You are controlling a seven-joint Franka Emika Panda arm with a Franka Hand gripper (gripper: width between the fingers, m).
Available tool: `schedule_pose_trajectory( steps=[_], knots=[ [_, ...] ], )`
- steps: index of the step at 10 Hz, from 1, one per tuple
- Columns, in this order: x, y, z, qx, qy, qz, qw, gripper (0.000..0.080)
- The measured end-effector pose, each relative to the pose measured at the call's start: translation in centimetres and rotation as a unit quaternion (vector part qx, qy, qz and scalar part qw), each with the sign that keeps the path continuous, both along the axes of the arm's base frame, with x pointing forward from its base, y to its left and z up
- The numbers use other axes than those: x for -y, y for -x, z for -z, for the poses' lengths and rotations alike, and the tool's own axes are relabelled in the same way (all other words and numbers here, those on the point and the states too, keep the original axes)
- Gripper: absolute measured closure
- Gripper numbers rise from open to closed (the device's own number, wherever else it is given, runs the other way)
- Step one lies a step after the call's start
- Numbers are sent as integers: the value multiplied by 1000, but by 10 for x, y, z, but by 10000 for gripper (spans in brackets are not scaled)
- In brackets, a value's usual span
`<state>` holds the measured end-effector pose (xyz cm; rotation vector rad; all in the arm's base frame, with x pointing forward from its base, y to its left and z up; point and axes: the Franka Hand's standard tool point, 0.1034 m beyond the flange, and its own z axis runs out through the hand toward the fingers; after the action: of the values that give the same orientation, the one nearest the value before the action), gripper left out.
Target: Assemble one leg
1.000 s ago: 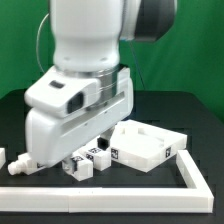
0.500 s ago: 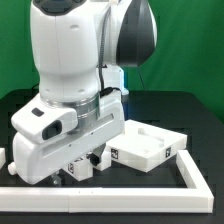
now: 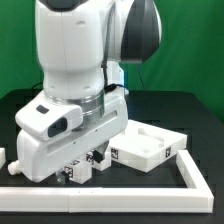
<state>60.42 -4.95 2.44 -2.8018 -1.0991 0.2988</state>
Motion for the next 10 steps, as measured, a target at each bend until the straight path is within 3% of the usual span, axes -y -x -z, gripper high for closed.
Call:
schedule_pose_trajectory(
  steps=[2,4,6,8,9,10],
  knots=[
    [0,2,2,0,0,1,1000,150],
    [6,19,16,1,0,7,1000,150],
    [7,20,17,2,0,7,1000,150],
    [7,20,18,2,0,7,1000,400],
    [7,20,18,2,0,7,1000,400],
    [7,20,18,2,0,7,1000,515]
  ],
)
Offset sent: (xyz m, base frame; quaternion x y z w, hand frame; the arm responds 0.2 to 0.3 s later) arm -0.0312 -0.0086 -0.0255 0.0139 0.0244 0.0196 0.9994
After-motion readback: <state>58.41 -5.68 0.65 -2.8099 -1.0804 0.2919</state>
